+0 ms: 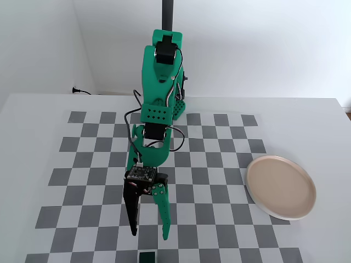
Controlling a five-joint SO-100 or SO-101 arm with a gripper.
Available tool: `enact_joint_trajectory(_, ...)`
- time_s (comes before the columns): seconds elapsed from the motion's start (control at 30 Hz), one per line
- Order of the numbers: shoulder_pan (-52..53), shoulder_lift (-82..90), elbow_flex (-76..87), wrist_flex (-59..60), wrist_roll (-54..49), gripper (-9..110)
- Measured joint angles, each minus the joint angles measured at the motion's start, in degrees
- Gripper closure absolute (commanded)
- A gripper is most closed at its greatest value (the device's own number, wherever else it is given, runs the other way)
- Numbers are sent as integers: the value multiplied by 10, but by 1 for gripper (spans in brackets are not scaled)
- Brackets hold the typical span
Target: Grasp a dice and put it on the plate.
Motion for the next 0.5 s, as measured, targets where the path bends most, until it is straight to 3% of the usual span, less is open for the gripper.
enact_joint_trajectory(0.5,0,-158,-134,3,-18,79)
